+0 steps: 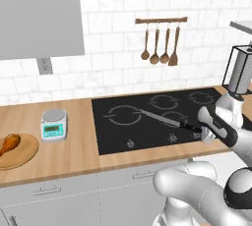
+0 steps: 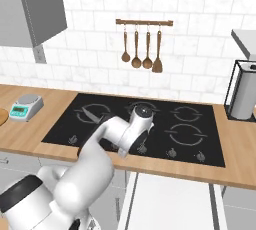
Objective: Pick up the knife from the drawer and place it on the cutting board. Then place the meat from the plate to the cutting board.
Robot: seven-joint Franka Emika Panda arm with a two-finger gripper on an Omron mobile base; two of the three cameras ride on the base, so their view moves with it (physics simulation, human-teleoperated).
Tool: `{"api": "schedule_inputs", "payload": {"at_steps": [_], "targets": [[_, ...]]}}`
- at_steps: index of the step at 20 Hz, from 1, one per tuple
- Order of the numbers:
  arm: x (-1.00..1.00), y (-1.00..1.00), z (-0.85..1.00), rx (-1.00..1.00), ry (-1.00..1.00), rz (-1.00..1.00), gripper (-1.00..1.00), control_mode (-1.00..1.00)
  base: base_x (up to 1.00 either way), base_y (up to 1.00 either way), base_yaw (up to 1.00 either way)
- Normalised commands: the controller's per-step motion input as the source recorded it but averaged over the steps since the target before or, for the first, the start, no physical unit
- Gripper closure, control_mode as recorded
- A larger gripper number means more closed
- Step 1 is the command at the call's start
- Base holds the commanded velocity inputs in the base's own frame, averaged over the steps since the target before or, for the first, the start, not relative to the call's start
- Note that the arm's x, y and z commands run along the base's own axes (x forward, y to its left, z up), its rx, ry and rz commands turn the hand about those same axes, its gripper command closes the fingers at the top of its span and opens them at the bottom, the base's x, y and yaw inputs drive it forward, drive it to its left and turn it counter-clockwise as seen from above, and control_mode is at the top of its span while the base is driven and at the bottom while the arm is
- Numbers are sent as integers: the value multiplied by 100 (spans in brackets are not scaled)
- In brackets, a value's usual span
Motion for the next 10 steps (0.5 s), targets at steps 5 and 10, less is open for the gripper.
{"api": "schedule_inputs", "payload": {"at_steps": [5, 10], "targets": [[7, 47, 0, 0, 0, 8, 100, -100, 0, 0, 0], [-27, 3, 0, 0, 0, 0, 100, -100, 0, 0, 0]]}}
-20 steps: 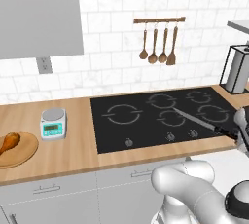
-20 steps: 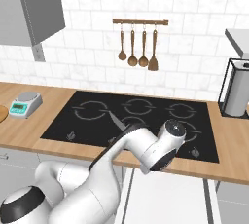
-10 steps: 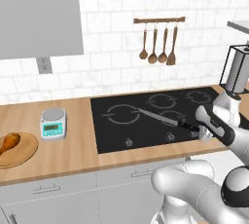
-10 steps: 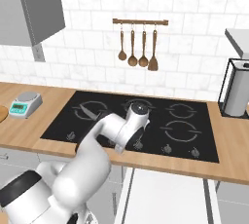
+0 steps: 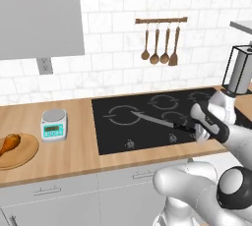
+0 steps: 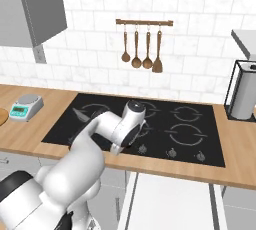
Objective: Pick up the knife from the drawer and place it on the cutting board. Then place the meat from the plate to the cutting board.
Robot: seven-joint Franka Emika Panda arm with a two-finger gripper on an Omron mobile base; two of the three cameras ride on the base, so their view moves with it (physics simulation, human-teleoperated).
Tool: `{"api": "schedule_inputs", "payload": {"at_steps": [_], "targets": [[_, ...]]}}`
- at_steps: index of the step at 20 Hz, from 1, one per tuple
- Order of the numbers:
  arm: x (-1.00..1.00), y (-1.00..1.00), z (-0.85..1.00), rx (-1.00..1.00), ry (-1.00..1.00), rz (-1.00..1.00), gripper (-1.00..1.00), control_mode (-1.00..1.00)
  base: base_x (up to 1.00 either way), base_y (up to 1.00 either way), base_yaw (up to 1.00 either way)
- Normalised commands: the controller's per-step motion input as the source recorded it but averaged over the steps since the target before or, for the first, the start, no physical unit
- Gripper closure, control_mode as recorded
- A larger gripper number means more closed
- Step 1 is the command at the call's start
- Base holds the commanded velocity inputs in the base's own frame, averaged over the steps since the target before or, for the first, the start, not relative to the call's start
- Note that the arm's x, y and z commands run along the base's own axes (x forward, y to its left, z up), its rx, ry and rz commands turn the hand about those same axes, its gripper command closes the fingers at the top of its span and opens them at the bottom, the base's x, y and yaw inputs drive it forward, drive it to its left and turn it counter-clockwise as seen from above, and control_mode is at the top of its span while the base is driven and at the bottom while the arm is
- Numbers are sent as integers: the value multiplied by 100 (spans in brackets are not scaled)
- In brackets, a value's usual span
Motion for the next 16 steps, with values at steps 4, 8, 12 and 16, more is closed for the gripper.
{"api": "schedule_inputs", "payload": {"at_steps": [4, 8, 12, 16], "targets": [[-22, 0, 0, 0, 0, 0, 100, 100, -23, 4, 0], [0, 0, 0, 0, 0, 0, 100, 100, -55, 49, 7], [0, 0, 0, 0, 0, 0, 100, 100, -77, 62, 16], [0, 0, 0, 0, 0, 0, 100, 100, -74, 20, 12]]}}
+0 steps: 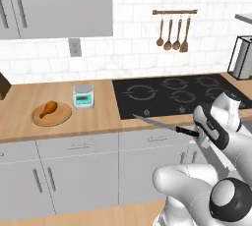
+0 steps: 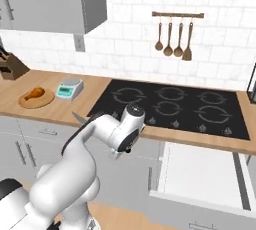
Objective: Pick up the knife from the drawer and place it on the cutting board. Then place the meat from the plate to the cutting board.
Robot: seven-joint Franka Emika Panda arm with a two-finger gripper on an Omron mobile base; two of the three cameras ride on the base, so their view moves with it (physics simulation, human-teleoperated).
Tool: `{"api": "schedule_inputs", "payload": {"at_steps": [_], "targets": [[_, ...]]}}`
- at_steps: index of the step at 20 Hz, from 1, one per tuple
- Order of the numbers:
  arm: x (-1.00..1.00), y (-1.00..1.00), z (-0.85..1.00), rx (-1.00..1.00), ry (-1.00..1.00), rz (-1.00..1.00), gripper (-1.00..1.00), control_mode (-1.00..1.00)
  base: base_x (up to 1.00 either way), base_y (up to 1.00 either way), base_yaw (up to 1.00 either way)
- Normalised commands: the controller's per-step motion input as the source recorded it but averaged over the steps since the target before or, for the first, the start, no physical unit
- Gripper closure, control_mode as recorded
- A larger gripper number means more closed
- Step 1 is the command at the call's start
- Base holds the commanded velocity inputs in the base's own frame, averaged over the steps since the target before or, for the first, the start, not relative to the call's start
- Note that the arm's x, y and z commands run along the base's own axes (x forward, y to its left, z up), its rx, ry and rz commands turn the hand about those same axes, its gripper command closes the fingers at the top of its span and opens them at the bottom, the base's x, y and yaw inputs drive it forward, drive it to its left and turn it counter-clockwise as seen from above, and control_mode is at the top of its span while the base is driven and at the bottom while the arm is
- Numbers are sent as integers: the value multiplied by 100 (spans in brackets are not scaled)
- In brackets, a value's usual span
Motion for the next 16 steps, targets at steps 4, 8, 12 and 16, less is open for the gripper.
{"api": "schedule_inputs", "payload": {"at_steps": [4, 8, 12, 16], "targets": [[0, 0, 0, 0, 0, 0, 100, 100, -34, -57, -18], [0, 0, 0, 0, 0, 0, 100, 100, -3, -43, -33], [0, 0, 0, 0, 0, 0, 100, 100, -1, -10, -36], [0, 0, 0, 0, 0, 0, 100, 100, -28, 0, -34]]}}
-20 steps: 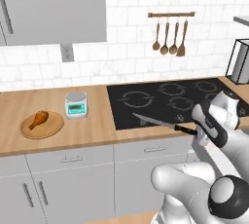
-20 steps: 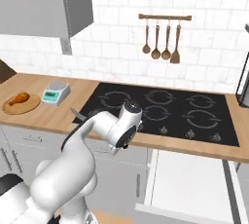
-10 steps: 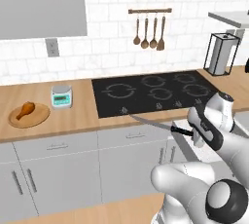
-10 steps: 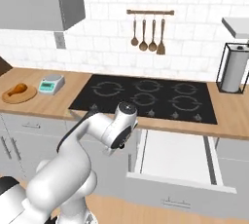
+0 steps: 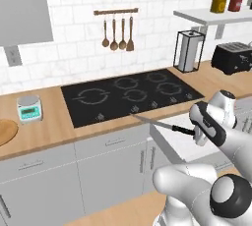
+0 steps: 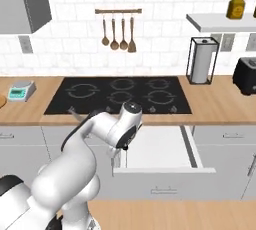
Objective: Pick up the knife from the drawer and place it on the cutting board. Then place the meat from the plate to the cutting board.
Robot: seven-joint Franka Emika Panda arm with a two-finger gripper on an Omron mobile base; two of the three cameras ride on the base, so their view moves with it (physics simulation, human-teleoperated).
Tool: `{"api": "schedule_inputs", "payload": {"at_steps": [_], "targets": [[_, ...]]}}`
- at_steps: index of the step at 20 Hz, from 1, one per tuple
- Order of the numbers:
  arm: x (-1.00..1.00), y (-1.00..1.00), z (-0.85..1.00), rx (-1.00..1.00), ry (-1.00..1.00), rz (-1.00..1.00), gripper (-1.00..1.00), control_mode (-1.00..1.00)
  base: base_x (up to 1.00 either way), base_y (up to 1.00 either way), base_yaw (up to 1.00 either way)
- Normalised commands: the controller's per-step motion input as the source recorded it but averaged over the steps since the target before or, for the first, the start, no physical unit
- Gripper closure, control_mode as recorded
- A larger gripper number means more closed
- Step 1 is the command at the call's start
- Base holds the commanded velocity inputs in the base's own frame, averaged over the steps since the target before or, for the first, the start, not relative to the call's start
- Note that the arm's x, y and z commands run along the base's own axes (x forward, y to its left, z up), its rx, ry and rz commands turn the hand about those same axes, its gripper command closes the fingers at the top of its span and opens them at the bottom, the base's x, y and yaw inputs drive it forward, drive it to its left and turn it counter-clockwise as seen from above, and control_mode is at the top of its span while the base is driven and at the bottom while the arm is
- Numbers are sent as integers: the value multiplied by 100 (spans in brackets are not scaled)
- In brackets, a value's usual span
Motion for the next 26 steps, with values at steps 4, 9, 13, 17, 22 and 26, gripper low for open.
{"api": "schedule_inputs", "payload": {"at_steps": [4, 9, 13, 17, 22, 26], "targets": [[0, 0, 0, 0, 0, 0, 100, 100, -53, -19, -37], [0, 0, 0, 0, 0, 0, 100, 100, -22, -68, -33], [0, 0, 0, 0, 0, 0, 100, 100, 51, -100, -15], [0, 0, 0, 0, 0, 0, 100, 100, 85, -100, -3], [0, 0, 0, 0, 0, 0, 100, 100, 85, -100, 0], [0, 0, 0, 0, 0, 0, 100, 100, 90, -100, 0]]}}
